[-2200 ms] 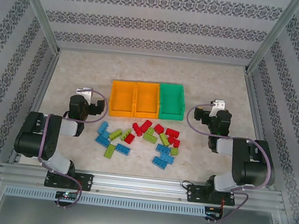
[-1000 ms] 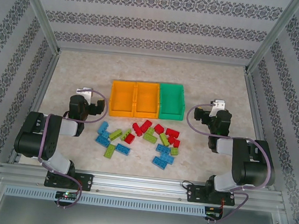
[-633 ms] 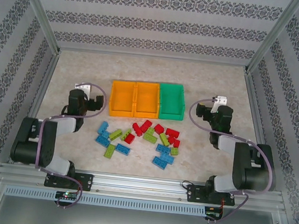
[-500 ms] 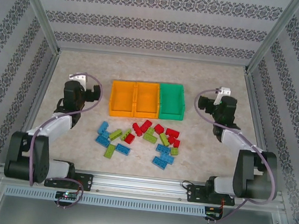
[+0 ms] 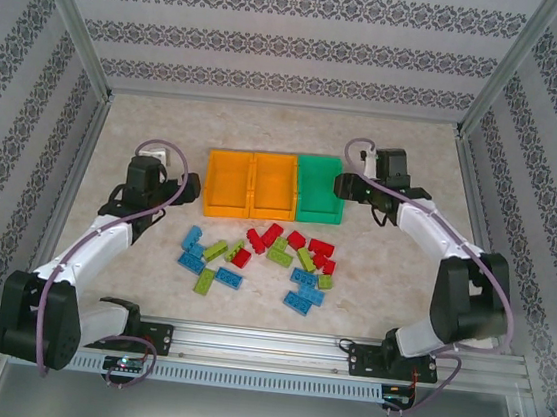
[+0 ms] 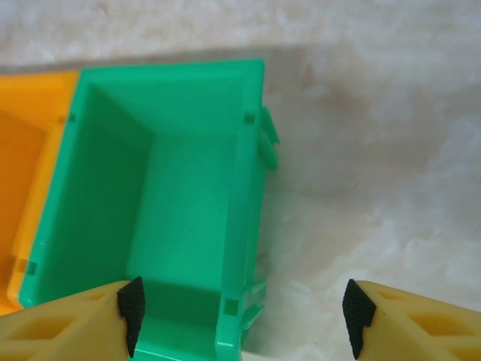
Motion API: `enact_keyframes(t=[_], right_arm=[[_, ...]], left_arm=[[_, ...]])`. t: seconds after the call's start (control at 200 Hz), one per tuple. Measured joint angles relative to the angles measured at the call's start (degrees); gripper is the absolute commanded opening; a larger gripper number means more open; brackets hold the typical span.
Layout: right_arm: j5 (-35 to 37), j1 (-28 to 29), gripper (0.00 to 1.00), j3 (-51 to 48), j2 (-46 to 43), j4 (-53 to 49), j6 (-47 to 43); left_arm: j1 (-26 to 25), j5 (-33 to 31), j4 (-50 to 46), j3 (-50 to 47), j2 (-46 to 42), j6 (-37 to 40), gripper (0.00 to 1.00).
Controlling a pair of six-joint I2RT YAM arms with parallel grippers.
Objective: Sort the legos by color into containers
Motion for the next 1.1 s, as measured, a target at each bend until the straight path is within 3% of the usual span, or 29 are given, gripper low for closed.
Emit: enact_keyframes(t=[0.395,0.6,0.784,0.899,0.984,1.099], right_arm=[[0.00,1.09,0.44,7.43,12.39,-6.60,3.10],[2.21,1.64,0.24,9.27,13.90,-7.17,3.91],[5.25,1.51,0.12,9.64,13.88,-7.32,3.67],[5.99,-0.37,0.12,9.64,13.88,-7.39,3.63],[6.40,-1.60,0.19,9.66,13.77,-7.39,2.97],[6.71,-2.21,0.42,9.66,13.77,-7.74,1.68]], left_arm=[[-1.60,0.07,-0.50,-0.52,3.48,-2.14,1.00],[-3.04,-0.02,-0.66,-0.02,6.05,-2.56,1.00],[-4.39,-0.39,-0.96,2.03,7.21,-2.89,1.00],[-5.07,-0.92,-2.01,2.51,7.30,-3.21,1.00],[-5.57,-1.97,-4.09,2.54,7.28,-3.65,1.00],[-5.77,-3.02,-7.63,2.51,6.95,-5.16,1.00]])
